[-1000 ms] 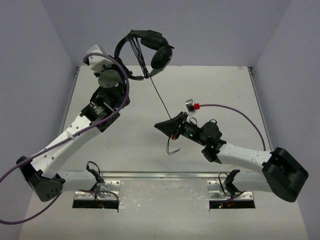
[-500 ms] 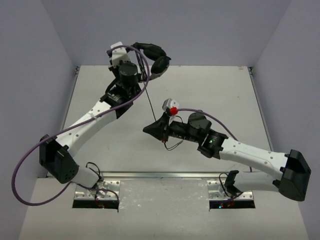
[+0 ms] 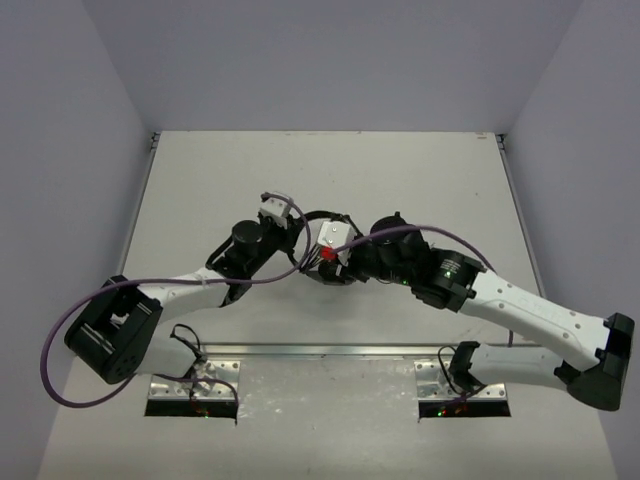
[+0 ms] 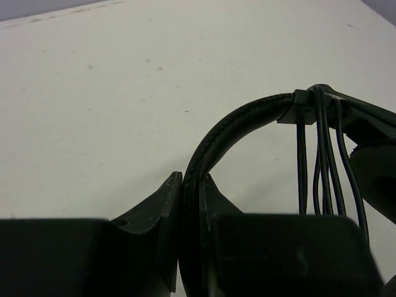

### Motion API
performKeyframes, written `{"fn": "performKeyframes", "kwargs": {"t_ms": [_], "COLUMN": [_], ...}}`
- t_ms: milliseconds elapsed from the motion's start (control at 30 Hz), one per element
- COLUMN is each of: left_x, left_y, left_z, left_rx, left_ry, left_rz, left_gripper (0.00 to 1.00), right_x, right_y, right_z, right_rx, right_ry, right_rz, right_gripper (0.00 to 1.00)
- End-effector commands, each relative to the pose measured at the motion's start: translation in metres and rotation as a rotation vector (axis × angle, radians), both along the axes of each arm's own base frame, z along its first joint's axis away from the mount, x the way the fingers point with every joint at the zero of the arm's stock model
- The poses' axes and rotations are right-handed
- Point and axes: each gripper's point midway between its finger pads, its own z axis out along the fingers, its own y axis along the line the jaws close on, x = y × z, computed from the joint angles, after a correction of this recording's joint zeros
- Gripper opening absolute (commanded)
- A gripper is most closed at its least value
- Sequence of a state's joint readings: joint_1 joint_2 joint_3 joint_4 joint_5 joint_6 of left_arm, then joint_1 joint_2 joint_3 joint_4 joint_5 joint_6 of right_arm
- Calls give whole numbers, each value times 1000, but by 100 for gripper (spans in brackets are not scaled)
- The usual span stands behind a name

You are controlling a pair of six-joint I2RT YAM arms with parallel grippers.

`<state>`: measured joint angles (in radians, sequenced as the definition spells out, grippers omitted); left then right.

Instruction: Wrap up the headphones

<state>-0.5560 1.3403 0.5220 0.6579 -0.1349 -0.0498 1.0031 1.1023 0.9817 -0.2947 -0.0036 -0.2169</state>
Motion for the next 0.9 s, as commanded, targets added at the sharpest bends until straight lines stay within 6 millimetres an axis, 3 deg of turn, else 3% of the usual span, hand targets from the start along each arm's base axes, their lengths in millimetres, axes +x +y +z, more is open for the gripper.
{"fn": "performKeyframes", "kwargs": {"t_ms": [0, 167, 367, 433, 467, 633, 667, 700, 733, 867], "left_x": [-24, -56, -71, -75, -77, -73, -71, -71, -69, -68], "left_y": [-50, -62, -68, -70, -71, -64, -63, -60, -59, -51], "left_z": [45, 14, 20, 21, 20, 33, 38, 42, 53, 86], "left_rx": [-80, -12, -9, -10, -11, -14, -17, -16, -35, -76], "left_ry": [-171, -131, -138, -136, -133, -136, -139, -137, -146, -189], "left_rz": [-328, -409, -445, -465, -471, -415, -401, -386, -369, -321], "left_gripper": [0, 1, 0, 0, 0, 0, 0, 0, 0, 0], "right_x": [24, 75, 157, 173, 179, 190, 190, 189, 188, 188], "right_y": [-23, -60, -120, -133, -132, -136, -135, -132, -136, -127], "right_z": [42, 40, 59, 63, 55, 40, 37, 31, 21, 9], "right_rx": [-77, -173, -145, -146, -155, -111, -96, -76, -56, 62], "right_ry": [-240, -313, -410, -414, -394, -336, -325, -304, -265, -182], "right_rz": [-4, -154, -466, -526, -520, -546, -541, -519, -532, -492], "right_gripper": [1, 1, 1, 1, 1, 5, 7, 15, 18, 25]}}
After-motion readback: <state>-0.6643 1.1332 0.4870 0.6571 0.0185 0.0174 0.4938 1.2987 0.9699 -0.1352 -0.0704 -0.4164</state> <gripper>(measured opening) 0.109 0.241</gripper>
